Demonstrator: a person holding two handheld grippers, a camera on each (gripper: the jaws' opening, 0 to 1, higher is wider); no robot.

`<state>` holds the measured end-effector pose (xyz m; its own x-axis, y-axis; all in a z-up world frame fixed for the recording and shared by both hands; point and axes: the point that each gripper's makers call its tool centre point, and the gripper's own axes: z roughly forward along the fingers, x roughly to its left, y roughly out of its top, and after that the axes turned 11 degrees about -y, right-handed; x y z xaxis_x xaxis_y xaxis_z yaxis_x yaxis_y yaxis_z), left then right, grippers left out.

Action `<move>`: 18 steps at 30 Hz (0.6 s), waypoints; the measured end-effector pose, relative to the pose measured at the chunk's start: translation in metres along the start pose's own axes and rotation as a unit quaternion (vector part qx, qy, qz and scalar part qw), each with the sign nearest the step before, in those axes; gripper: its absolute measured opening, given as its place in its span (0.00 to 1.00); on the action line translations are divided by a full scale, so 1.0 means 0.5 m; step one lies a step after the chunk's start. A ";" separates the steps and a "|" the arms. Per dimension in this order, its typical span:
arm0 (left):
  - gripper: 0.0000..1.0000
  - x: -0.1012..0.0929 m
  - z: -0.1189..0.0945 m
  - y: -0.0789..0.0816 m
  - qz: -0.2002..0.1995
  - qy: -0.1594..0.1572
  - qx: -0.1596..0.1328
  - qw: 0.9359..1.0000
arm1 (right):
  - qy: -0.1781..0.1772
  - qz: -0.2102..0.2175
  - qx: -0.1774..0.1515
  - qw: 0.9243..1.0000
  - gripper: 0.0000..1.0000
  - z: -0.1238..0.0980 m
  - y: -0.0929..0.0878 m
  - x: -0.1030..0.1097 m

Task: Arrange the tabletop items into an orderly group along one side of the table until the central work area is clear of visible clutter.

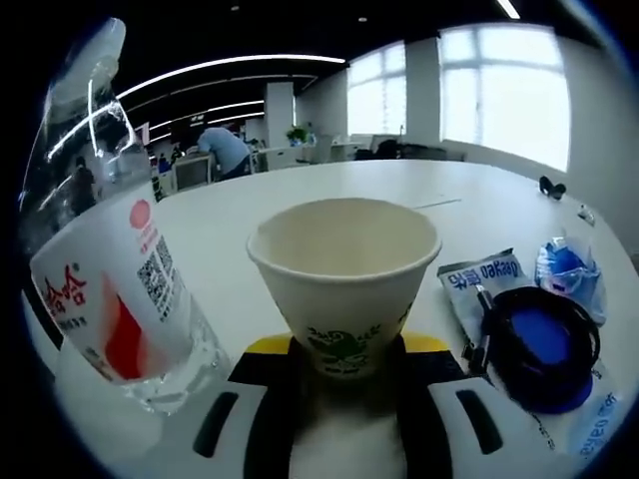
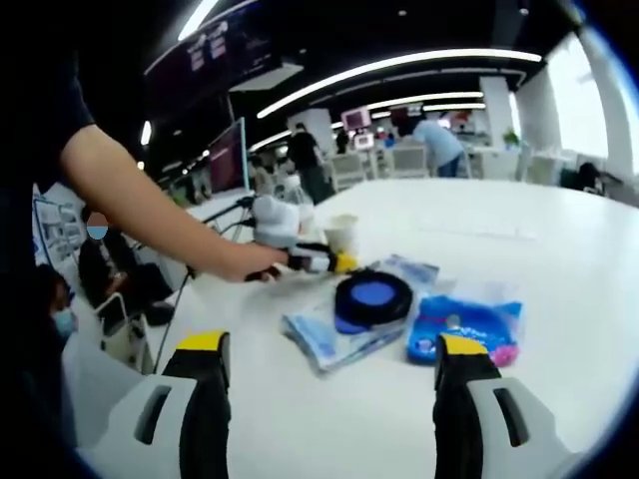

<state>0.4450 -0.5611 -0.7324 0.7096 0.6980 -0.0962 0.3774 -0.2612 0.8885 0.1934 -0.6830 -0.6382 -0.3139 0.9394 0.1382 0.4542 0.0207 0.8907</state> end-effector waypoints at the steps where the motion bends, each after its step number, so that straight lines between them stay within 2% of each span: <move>1: 0.36 0.001 0.000 -0.001 -0.001 0.002 0.002 1.000 | 0.000 0.000 0.000 1.000 0.82 0.000 0.001 0.000; 4: 0.38 0.001 -0.001 -0.001 -0.002 0.004 0.005 1.000 | -0.002 -0.003 -0.002 1.000 0.82 -0.001 0.006 0.000; 11: 0.51 -0.009 -0.006 -0.004 0.001 -0.001 0.014 1.000 | -0.003 -0.002 -0.009 1.000 0.82 -0.005 0.017 0.005; 14: 0.51 0.000 -0.016 -0.006 -0.008 0.010 0.025 1.000 | -0.003 -0.004 -0.012 1.000 0.82 -0.008 0.024 0.008; 15: 0.48 0.000 -0.019 -0.004 -0.012 0.009 0.026 1.000 | -0.003 -0.005 -0.013 1.000 0.82 -0.009 0.026 0.009; 17: 0.46 -0.003 -0.023 0.007 -0.020 0.004 0.012 1.000 | -0.003 -0.007 -0.016 1.000 0.82 -0.011 0.029 0.010; 18: 0.48 -0.003 -0.024 0.007 -0.019 0.003 0.014 1.000 | -0.003 -0.007 -0.016 1.000 0.82 -0.012 0.029 0.009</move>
<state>0.4379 -0.5550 -0.7237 0.6903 0.7122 -0.1273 0.4214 -0.2528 0.8709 0.1937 -0.6803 -0.6220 -0.3142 0.9413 0.1234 0.4224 0.0222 0.9061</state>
